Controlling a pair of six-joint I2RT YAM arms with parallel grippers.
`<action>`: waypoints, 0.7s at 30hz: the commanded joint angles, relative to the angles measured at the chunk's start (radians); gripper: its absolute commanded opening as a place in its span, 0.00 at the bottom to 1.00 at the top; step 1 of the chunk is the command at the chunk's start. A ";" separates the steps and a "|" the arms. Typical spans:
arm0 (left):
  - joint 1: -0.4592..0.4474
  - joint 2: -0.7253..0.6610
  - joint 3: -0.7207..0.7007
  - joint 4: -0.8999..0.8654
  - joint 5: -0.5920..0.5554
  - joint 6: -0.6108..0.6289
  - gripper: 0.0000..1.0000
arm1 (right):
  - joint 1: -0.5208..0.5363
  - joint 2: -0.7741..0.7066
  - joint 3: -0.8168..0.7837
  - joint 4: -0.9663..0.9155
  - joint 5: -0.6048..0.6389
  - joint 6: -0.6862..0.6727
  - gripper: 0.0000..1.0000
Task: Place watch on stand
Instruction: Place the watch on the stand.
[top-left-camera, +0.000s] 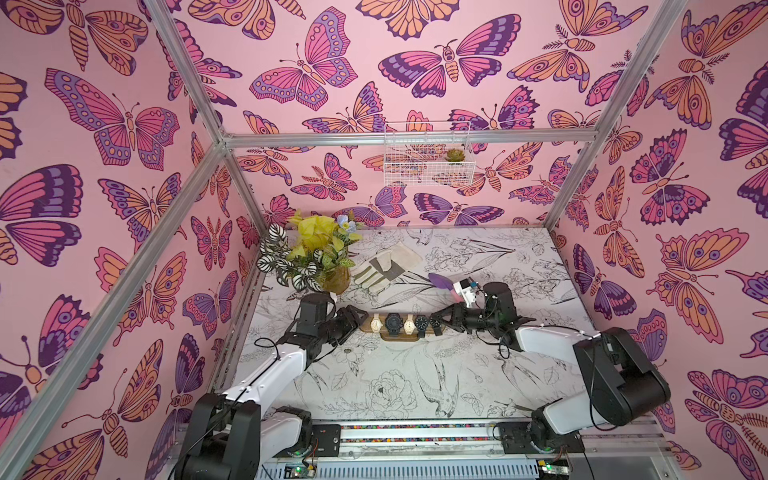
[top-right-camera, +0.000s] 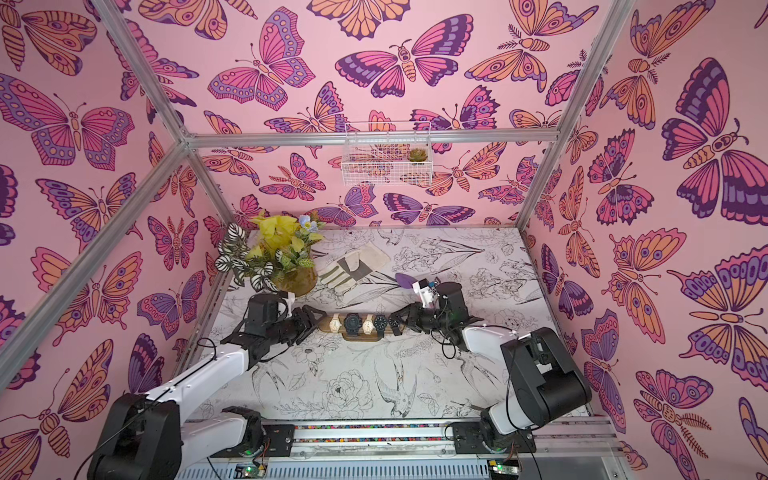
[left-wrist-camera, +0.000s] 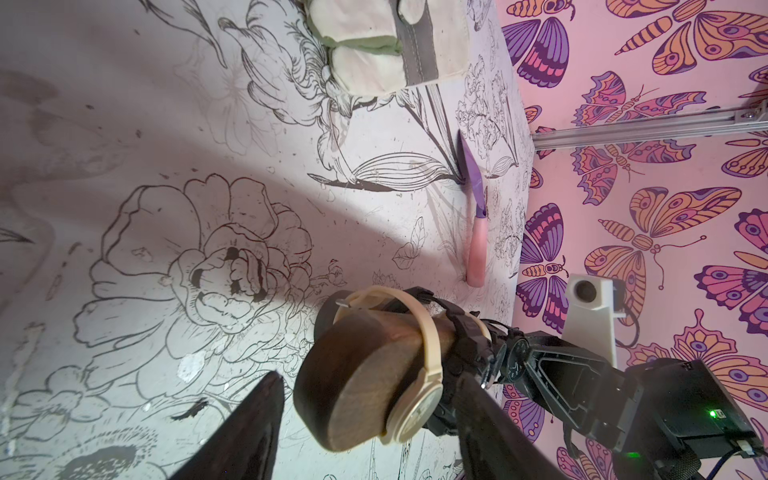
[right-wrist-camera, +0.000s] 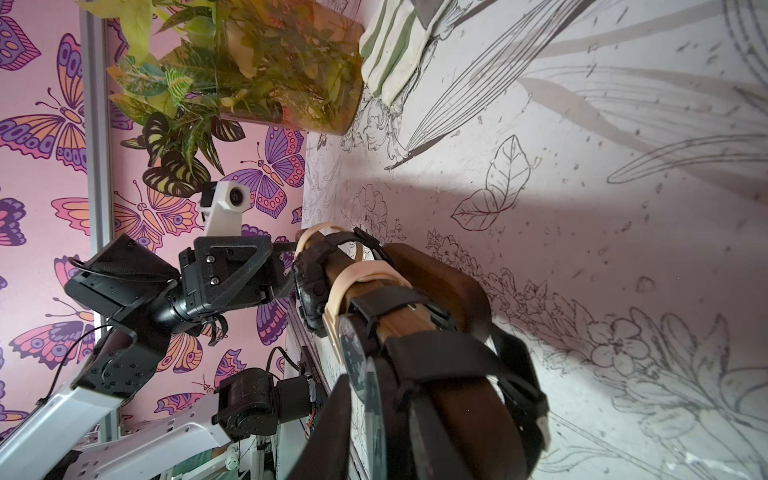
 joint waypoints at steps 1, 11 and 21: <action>-0.007 0.004 -0.011 0.020 -0.008 0.004 0.67 | 0.010 -0.031 0.021 -0.124 0.043 -0.065 0.33; -0.010 0.000 -0.008 0.018 -0.005 0.001 0.67 | 0.015 -0.109 0.044 -0.307 0.105 -0.157 0.39; -0.010 -0.006 -0.009 0.017 -0.005 0.000 0.67 | 0.020 -0.150 0.087 -0.455 0.185 -0.240 0.40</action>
